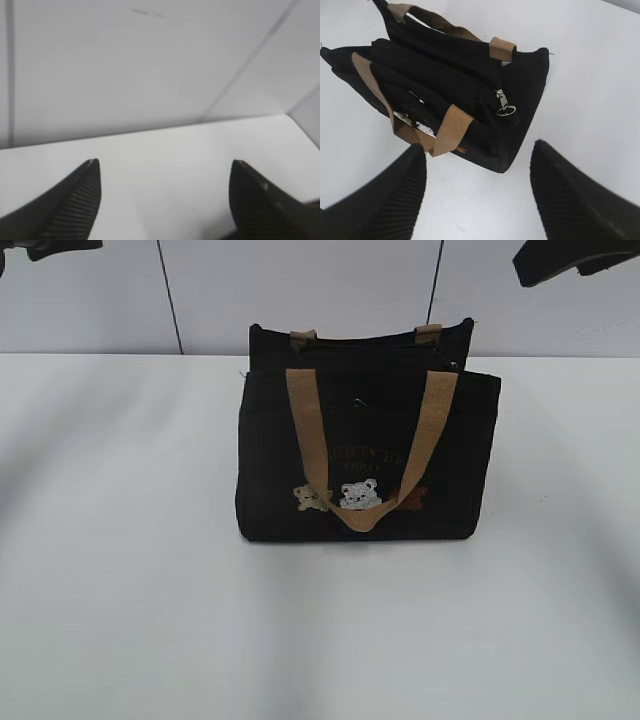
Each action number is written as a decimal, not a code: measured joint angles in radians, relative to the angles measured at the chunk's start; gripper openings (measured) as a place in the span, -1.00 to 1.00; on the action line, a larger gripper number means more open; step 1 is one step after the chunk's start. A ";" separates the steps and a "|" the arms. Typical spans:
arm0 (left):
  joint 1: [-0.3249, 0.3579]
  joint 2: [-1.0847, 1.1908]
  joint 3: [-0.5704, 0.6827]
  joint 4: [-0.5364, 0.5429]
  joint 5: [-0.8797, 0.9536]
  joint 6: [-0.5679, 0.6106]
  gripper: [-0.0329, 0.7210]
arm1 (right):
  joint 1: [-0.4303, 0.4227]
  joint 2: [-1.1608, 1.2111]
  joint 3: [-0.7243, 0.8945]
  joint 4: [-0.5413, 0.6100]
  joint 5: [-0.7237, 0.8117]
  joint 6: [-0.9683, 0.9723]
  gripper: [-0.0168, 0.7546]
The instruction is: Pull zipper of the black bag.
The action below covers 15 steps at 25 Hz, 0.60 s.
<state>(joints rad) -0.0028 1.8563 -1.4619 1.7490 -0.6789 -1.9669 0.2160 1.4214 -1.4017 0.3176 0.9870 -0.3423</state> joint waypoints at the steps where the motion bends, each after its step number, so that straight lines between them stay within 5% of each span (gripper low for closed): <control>1: 0.002 -0.001 0.000 -0.001 0.067 -0.009 0.68 | 0.000 -0.001 0.000 0.000 0.005 0.000 0.32; 9: 0.003 -0.001 0.001 -0.002 0.543 -0.019 0.68 | 0.000 -0.002 0.000 0.000 0.020 0.001 0.32; 15: 0.005 -0.001 0.001 -0.005 0.563 0.118 0.65 | 0.000 -0.002 0.000 -0.001 0.023 0.001 0.32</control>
<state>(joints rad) 0.0025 1.8551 -1.4611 1.7441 -0.1164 -1.8491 0.2160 1.4192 -1.4017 0.3169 1.0098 -0.3413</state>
